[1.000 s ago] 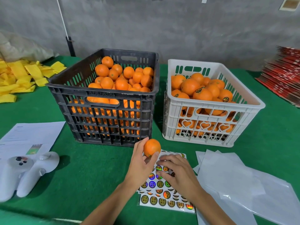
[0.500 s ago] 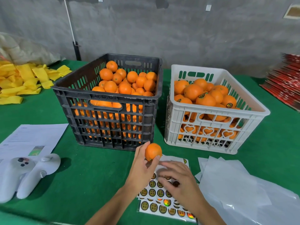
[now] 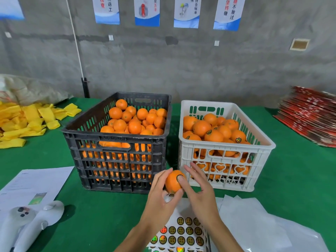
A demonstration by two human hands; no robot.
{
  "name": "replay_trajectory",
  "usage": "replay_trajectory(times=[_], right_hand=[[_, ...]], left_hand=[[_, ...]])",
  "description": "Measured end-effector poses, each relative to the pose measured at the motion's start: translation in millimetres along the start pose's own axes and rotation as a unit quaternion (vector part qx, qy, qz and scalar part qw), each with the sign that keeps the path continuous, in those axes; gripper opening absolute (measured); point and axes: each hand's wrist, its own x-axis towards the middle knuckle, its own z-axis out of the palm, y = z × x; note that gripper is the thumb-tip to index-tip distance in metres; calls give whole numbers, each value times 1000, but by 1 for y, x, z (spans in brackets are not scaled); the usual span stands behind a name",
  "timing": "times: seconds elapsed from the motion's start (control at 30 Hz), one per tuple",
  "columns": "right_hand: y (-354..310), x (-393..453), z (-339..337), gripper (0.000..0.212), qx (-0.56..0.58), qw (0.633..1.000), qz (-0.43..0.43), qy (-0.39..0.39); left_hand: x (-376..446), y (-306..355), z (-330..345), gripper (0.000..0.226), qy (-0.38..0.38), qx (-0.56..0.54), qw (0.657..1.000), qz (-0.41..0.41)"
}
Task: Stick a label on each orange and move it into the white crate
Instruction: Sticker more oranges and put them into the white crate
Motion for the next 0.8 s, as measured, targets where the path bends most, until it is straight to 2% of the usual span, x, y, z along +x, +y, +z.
replay_trajectory(times=[0.1,0.23,0.33,0.47,0.63,0.8], right_hand=[[-23,17,-9,35,46,999,-19,15],[-65,59,-23,29,76,990,-72,90],[-88,102,-42,29,-76,974,-143,161],[-99,157,-74,29,-218,943,-115,221],[-91,197,-92,36,-267,942,-110,173],[-77,227,-101,34,-289,941,-48,170]], left_hand=[[25,29,5,60,-8,-6,999,49],[82,70,16,61,-10,11,993,116],[139,93,26,64,-6,68,988,141],[212,119,42,70,-37,198,970,136],[281,135,74,68,-64,252,958,119],[312,120,83,71,-160,248,951,90]])
